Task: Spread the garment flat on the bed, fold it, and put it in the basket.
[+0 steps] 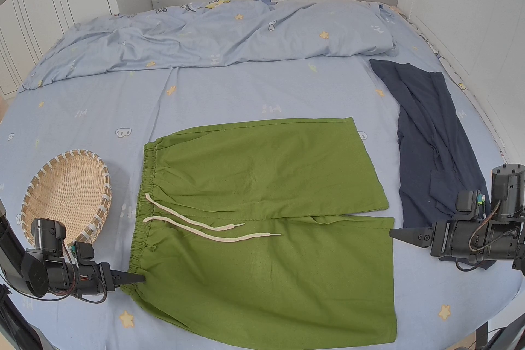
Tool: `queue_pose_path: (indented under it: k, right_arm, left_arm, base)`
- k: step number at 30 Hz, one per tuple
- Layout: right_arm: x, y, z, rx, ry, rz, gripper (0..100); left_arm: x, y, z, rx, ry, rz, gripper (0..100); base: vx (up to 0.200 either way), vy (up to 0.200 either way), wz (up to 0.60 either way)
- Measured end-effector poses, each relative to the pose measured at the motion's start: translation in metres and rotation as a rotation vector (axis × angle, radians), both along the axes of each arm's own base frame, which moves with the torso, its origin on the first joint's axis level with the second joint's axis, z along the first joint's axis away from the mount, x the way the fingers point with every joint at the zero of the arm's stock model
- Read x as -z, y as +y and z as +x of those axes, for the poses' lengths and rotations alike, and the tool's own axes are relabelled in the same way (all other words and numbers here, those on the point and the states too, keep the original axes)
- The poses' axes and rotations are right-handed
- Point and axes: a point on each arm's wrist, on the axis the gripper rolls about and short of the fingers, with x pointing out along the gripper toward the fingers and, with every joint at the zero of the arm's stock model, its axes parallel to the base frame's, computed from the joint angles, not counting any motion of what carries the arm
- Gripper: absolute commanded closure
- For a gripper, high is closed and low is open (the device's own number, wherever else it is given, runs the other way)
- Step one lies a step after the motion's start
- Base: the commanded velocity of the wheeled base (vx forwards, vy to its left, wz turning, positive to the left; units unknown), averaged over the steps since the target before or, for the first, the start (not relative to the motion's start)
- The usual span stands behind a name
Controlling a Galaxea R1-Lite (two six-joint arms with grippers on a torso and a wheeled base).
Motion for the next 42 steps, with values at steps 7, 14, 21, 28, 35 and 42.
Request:
queue_pose_path:
  k: [7,14,21,28,35,42]
  right_arm:
    - [0.002,-0.001,0.000,0.003,0.007,-0.003,0]
    - [0.013,-0.003,-0.008,-0.001,0.057,-0.018,0]
    - [0.037,-0.010,-0.029,-0.011,0.165,-0.057,0]
    - [0.060,-0.014,-0.057,-0.112,0.302,-0.025,0]
    - [0.076,-0.015,-0.071,-0.195,0.403,-0.026,0]
    - [0.091,-0.013,-0.068,-0.260,0.449,-0.087,0]
  left_arm:
    - [0.006,0.001,-0.006,-0.010,0.024,-0.005,100]
    - [0.007,0.003,-0.028,-0.021,0.048,-0.035,100]
    - [0.003,0.002,-0.051,0.017,0.040,-0.017,100]
    - [0.001,0.006,-0.057,0.037,-0.006,0.027,100]
    - [0.001,0.006,-0.057,0.038,-0.012,0.031,100]
    - [0.002,0.006,-0.057,0.041,-0.010,0.031,100]
  base:
    - [0.000,0.000,0.00]
    - [0.000,0.000,0.00]
    - [0.000,0.000,0.00]
    - [0.000,0.000,0.00]
    - [0.000,0.000,0.00]
    - [0.000,0.000,0.00]
